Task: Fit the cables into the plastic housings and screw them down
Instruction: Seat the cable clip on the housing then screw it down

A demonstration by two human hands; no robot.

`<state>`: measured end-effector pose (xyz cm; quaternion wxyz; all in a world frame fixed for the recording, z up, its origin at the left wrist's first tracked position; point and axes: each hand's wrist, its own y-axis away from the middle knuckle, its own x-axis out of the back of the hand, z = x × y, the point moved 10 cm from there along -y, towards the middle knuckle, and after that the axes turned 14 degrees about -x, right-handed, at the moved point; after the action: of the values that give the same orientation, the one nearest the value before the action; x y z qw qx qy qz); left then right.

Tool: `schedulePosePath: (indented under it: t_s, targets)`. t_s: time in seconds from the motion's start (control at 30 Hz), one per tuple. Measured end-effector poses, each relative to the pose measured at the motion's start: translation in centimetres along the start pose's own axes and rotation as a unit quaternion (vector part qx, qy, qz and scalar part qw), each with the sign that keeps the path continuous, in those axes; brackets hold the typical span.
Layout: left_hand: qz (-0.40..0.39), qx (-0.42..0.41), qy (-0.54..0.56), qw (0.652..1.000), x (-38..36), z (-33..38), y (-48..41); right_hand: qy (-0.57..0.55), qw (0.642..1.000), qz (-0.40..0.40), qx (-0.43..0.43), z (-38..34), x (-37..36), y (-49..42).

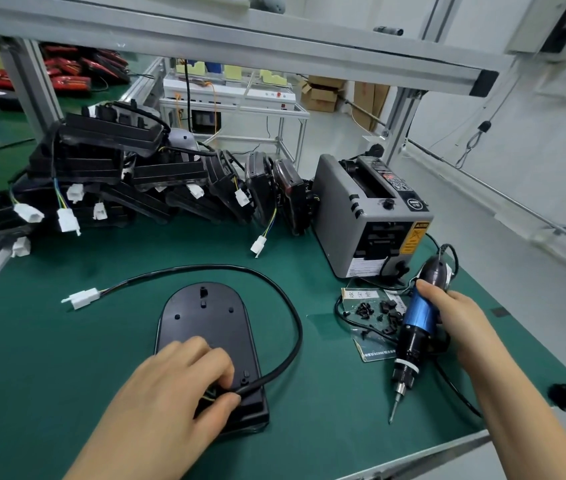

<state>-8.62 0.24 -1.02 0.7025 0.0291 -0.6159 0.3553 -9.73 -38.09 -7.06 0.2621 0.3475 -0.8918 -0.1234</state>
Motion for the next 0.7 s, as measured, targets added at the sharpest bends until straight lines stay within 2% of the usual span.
schedulePosePath:
  t_s: [0.23,0.53,0.7]
  targets:
    - [-0.005,-0.001,-0.005,1.000,-0.2,-0.1,0.0,0.113,0.992,0.048,0.027,-0.5,0.4,-0.9]
    - [0.011,0.016,0.006,1.000,-0.3,-0.5,0.3,0.181,0.975,0.114,0.058,-0.3,0.7,-0.2]
    - [0.014,0.018,0.004,1.000,-0.3,-0.5,0.4,0.250,0.952,0.149,0.091,-0.5,0.7,0.6]
